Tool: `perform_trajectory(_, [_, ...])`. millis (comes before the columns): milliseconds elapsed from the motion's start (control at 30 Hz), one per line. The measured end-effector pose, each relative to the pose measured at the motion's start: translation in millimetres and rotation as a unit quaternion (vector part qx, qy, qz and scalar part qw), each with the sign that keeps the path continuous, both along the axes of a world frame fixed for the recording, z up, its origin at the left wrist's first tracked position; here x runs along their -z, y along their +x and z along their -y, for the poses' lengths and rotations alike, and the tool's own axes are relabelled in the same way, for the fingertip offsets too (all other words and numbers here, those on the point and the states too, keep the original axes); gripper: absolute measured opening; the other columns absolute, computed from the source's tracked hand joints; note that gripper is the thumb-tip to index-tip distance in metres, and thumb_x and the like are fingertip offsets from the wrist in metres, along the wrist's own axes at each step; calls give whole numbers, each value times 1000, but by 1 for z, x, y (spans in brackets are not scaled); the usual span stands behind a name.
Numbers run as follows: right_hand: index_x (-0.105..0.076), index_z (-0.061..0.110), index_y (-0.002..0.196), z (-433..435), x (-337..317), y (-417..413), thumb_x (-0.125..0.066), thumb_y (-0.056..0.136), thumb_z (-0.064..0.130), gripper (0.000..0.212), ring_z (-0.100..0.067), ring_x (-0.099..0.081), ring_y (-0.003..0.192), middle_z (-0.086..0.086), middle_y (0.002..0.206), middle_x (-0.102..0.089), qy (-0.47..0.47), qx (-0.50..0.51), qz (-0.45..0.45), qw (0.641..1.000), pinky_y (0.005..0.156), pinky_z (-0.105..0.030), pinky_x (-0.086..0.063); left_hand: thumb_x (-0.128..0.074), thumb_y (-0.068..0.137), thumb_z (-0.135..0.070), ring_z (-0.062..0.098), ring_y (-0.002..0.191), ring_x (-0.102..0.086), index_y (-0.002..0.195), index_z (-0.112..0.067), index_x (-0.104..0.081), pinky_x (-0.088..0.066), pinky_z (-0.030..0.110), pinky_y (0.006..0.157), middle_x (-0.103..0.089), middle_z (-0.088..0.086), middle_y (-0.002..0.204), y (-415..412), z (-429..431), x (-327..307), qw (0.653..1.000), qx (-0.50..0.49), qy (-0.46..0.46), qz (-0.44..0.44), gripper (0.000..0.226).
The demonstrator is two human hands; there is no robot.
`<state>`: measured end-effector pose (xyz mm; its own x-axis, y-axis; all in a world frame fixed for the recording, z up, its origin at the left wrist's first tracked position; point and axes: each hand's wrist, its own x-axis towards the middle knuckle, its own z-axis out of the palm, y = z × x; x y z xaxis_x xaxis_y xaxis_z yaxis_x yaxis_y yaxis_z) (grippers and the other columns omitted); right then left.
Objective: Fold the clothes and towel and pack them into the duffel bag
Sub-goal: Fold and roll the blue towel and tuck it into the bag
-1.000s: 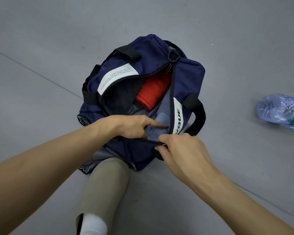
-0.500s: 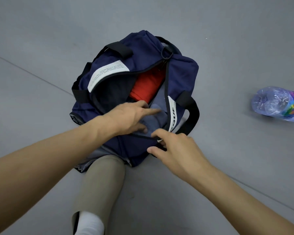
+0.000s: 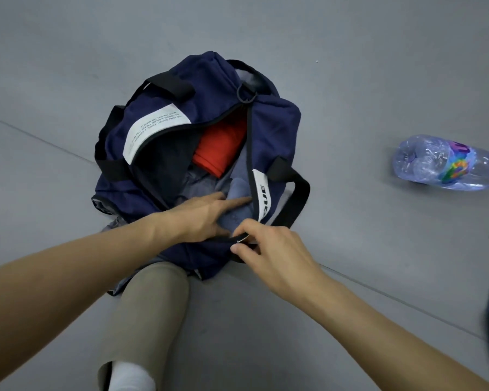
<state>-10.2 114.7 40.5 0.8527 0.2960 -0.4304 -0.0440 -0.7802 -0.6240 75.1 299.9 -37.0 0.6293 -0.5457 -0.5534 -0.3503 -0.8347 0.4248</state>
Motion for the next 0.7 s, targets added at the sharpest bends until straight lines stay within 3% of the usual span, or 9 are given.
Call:
perform_trajectory(100, [-40, 48, 138, 10, -8, -4, -55, 98, 37, 44, -12, -62, 87, 14, 108, -64, 8, -30, -10, 999, 90, -37, -51, -59, 88, -61, 26, 126, -52, 154, -45, -26, -43, 38, 96, -50, 1, 137, 9, 0, -15, 1000, 0, 25, 15, 76])
perform_trajectory(200, [-20, 56, 150, 45, -26, -14, -53, 100, 40, 62, -7, -63, 87, 17, 130, -58, 19, -23, 11, 1000, 92, -31, -50, -60, 90, -53, 20, 119, -61, 135, -61, -42, -48, 40, 98, -55, -7, 140, 14, -6, -46, 985, -111, -84, 102, 49])
perform_trajectory(267, [-12, 59, 151, 79, -34, -24, -52, 100, 45, 66, -6, -63, 94, 15, 133, -58, 15, 7, 17, 1000, 97, -31, -48, -64, 94, -32, 10, 101, -66, 139, -56, -45, -52, 33, 89, -57, -13, 134, 5, 0, -73, 923, -237, -226, 200, 54])
perform_trajectory(333, [-7, 61, 150, 117, -38, -37, -51, 99, 51, 68, -4, -63, 98, 16, 138, -55, 4, 47, 17, 999, 101, -32, -46, -59, 95, -29, 9, 101, -63, 150, -44, -38, -52, 30, 88, -56, -12, 135, -5, 24, -99, 877, -275, -324, 226, 60])
perform_trajectory(433, [-4, 62, 149, 174, -39, -63, -49, 96, 60, 70, -1, -62, 101, 18, 143, -51, -9, 105, 11, 994, 104, -32, -44, -56, 90, -45, 10, 119, -58, 154, -44, -28, -49, 31, 98, -49, -14, 144, -19, 82, -127, 905, -173, -361, 145, 70])
perform_trajectory(567, [-6, 66, 147, 239, -34, -105, -47, 91, 68, 70, -1, -61, 109, 22, 143, -51, 24, 222, 15, 975, 105, -34, -45, -55, 80, -74, 1, 130, -48, 153, -55, -17, -44, 38, 108, -38, -26, 149, -44, 170, -133, 957, 15, -286, 45, 84])
perform_trajectory(700, [-1, 69, 145, 288, -27, -146, -43, 89, 75, 70, -3, -58, 114, 19, 146, -47, 29, 283, 39, 958, 102, -36, -47, -56, 77, -82, -4, 131, -43, 148, -65, -3, -42, 35, 109, -29, -32, 151, -70, 249, -123, 964, 151, -219, -27, 90])
